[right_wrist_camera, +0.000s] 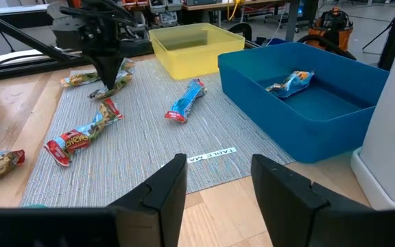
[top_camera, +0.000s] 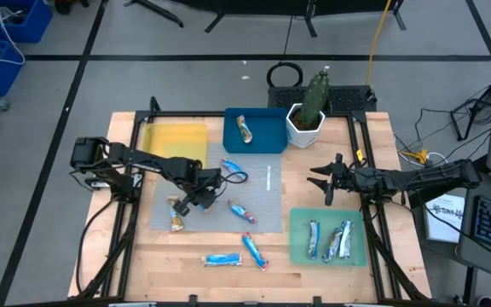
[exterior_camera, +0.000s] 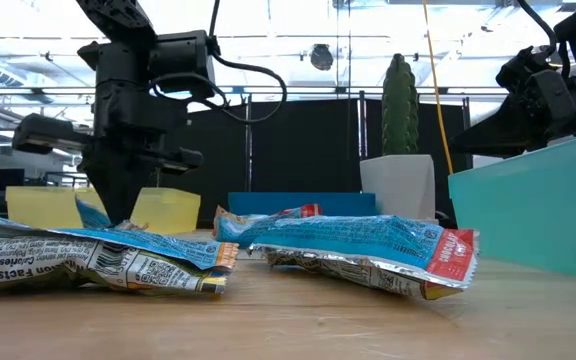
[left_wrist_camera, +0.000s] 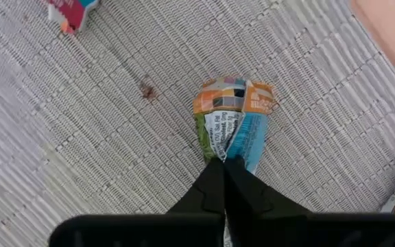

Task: Pick and place Granola Bars by type
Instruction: Put the yellow granola bar into the blue bin

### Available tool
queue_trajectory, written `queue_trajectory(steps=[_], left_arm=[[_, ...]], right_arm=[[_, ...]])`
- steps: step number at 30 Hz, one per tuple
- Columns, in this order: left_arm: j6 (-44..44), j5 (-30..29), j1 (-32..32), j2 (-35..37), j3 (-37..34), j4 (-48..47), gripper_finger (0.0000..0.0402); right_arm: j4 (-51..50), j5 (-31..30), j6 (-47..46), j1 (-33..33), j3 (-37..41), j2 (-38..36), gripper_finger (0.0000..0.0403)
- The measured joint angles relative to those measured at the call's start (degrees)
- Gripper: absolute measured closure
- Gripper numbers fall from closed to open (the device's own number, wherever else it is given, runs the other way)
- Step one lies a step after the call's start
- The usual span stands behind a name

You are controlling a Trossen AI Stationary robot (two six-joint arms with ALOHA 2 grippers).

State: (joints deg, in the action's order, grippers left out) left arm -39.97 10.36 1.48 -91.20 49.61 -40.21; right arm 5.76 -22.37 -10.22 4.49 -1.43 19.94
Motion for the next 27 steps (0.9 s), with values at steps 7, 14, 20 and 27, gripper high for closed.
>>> queue_trajectory(steps=[7, 14, 20, 27], left_arm=[[16.0, -4.1, 1.4, 1.9, 4.2, -1.4, 0.0399], [38.7, -9.6, 5.8, 2.3, 15.5, -4.2, 0.04], [52.7, -12.5, 9.5, 2.4, 25.5, -4.9, 0.0401], [67.6, -15.9, 13.0, 2.4, 32.2, -7.1, 0.0401]], right_arm=[[0.0, 0.0, 0.0, 0.0, 0.0, 0.0, 0.0245], [0.0, 0.0, 0.0, 0.0, 0.0, 0.0, 0.0245], [0.0, 0.0, 0.0, 0.0, 0.0, 0.0, 0.0245], [0.0, 0.0, 0.0, 0.0, 0.0, 0.0, 0.0245]])
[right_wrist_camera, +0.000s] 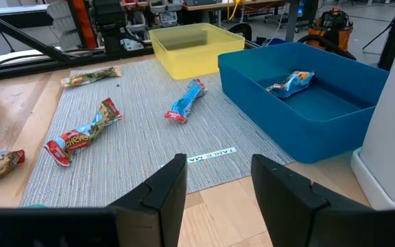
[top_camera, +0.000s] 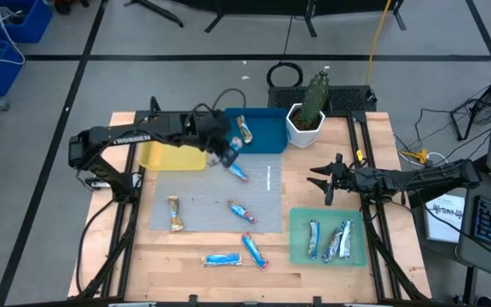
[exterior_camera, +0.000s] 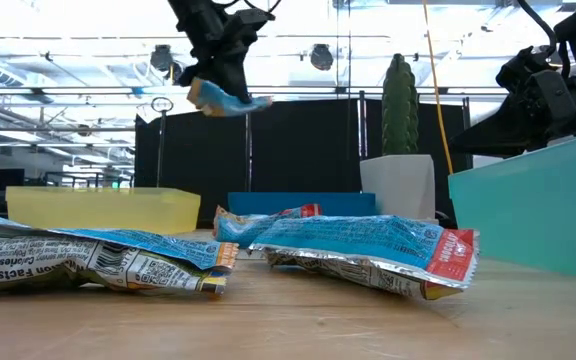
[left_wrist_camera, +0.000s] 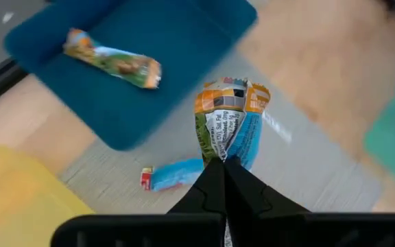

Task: Pick and place Granola Bars by type
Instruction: Put the yellow granola bar into the blue bin

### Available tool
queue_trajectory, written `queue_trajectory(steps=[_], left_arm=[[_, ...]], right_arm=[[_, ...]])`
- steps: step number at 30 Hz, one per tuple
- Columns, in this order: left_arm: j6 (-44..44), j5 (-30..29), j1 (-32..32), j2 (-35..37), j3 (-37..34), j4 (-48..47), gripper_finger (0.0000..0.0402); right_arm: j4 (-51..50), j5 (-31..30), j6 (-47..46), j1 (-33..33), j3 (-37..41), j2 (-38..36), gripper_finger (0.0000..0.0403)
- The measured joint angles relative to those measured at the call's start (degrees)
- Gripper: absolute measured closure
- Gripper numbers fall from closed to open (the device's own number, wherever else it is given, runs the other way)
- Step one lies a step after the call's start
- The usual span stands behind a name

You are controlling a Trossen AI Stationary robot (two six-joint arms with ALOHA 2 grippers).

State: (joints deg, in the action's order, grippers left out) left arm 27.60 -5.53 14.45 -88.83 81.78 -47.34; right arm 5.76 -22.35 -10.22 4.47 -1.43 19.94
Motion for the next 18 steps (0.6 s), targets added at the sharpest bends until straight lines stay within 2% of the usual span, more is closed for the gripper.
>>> queue_trajectory(steps=[9, 18], left_arm=[[17.3, -3.0, 5.0, 0.0, 2.2, 0.7, 0.0401], [35.7, -13.2, 8.5, 0.0, 2.2, 1.5, 0.0401]], right_arm=[[0.0, 0.0, 0.0, 0.0, 0.0, 0.0, 0.0245], [0.0, 0.0, 0.0, 0.0, 0.0, 0.0, 0.0245]])
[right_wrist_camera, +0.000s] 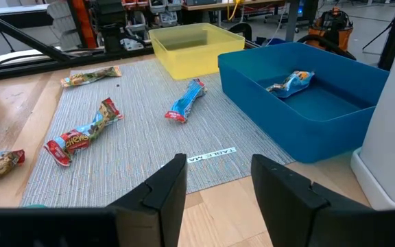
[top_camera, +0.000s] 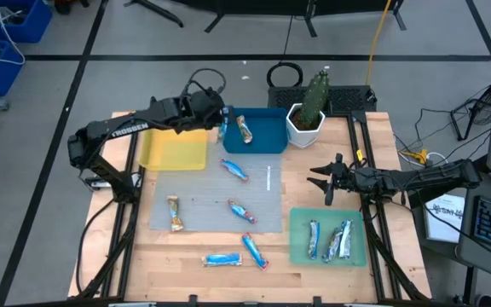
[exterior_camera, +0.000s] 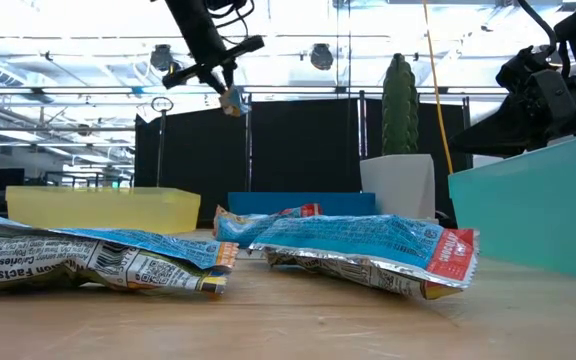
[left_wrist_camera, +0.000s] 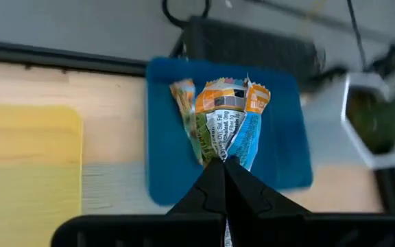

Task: Pick and place Granola Bars by type
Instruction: Put the yellow granola bar into the blue bin

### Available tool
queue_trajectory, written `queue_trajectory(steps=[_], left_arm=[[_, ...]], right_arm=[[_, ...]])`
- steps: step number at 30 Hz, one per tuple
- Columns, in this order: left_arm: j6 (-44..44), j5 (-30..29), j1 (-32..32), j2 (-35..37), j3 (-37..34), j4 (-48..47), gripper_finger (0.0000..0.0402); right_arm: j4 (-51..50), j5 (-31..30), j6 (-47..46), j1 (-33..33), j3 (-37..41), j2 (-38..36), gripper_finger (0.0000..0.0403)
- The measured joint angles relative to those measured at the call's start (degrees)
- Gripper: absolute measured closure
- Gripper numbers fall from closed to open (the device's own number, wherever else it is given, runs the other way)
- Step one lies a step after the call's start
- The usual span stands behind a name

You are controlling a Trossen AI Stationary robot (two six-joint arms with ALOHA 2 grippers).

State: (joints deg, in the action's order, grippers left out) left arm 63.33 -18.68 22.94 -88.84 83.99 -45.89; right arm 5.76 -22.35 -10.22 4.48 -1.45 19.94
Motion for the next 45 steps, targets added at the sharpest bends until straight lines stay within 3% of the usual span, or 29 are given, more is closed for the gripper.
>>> queue_trajectory(steps=[9, 24, 45], left_arm=[[8.6, 0.2, 2.9, -6.2, 0.8, 5.9, 0.0401], [2.7, 3.1, 6.3, -20.9, 8.7, 5.8, 0.0401], [2.7, 2.7, 8.1, -30.6, 8.7, 7.1, 0.0402]], right_arm=[[0.0, 0.0, 0.0, 0.0, 0.0, 0.0, 0.0245], [0.0, 0.0, 0.0, 0.0, 0.0, 0.0, 0.0245], [0.0, 0.0, 0.0, 0.0, 0.0, 0.0, 0.0245]])
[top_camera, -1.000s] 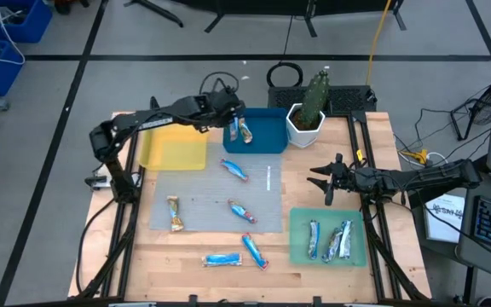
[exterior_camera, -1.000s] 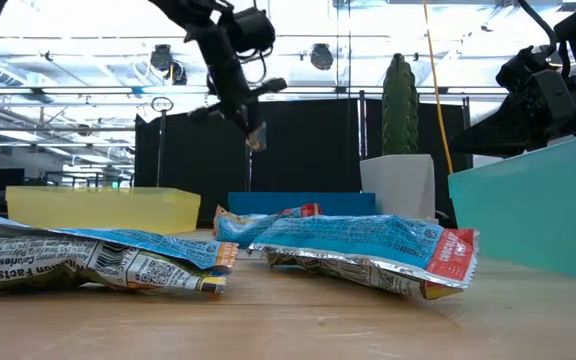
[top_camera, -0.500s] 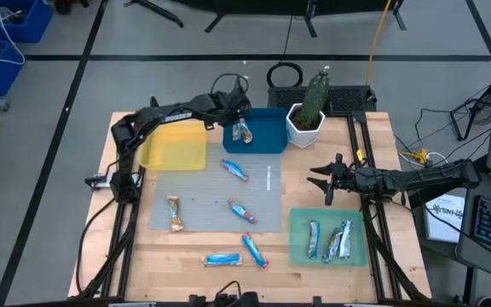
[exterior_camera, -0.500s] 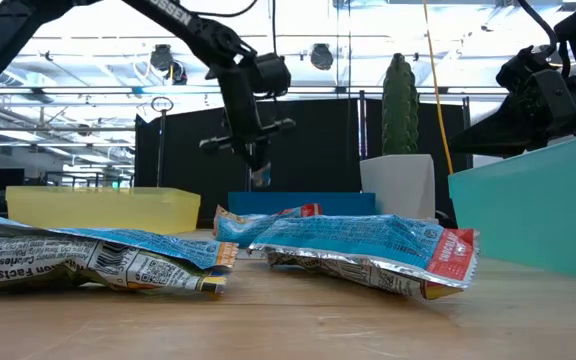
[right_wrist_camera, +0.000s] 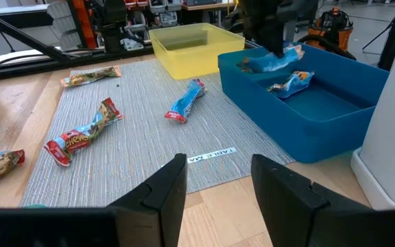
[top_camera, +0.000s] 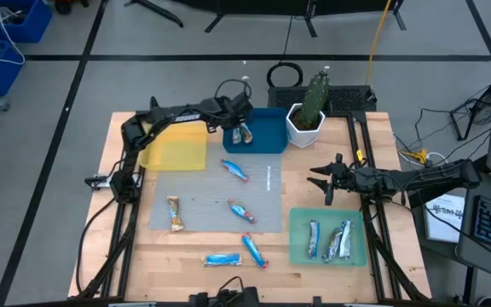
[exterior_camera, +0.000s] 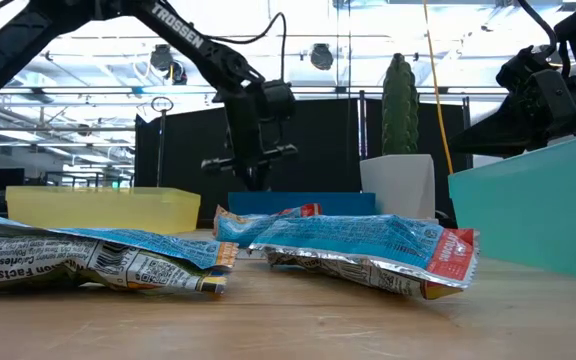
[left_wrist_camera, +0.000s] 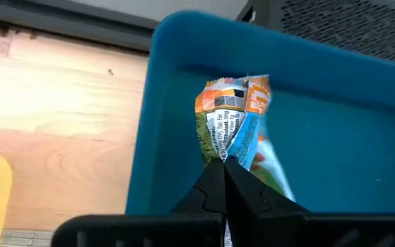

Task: Pick and place Granola Bars by type
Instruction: Put the yellow granola bar into the blue bin

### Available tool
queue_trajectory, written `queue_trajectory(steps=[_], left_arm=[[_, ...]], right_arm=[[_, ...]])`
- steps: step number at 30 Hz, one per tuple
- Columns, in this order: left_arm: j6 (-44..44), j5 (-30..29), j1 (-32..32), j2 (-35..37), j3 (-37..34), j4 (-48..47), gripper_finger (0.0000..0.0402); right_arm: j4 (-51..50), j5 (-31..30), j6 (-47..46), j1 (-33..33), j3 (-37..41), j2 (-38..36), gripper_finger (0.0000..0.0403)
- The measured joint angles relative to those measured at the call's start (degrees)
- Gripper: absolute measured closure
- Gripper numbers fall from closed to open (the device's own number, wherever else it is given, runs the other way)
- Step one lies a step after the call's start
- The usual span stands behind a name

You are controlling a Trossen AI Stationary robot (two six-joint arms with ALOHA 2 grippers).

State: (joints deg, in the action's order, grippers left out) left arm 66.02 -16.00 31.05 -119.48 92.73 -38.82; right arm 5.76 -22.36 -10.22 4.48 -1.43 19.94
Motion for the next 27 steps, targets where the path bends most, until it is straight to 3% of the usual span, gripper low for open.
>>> queue_trajectory(steps=[10, 15, 27], left_arm=[[-2.4, 0.0, 0.2, -2.1, -0.1, 0.4, 0.0398], [-8.2, -0.1, 0.2, -2.1, -0.1, 0.5, 0.0365], [-6.0, -0.4, 0.1, -2.1, -0.1, 0.5, 0.0303]], right_arm=[[0.0, 0.0, 0.0, 0.0, 0.0, 0.0, 0.0245], [0.0, 0.0, 0.0, 0.0, 0.0, 0.0, 0.0245], [0.0, 0.0, 0.0, 0.0, 0.0, 0.0, 0.0245]])
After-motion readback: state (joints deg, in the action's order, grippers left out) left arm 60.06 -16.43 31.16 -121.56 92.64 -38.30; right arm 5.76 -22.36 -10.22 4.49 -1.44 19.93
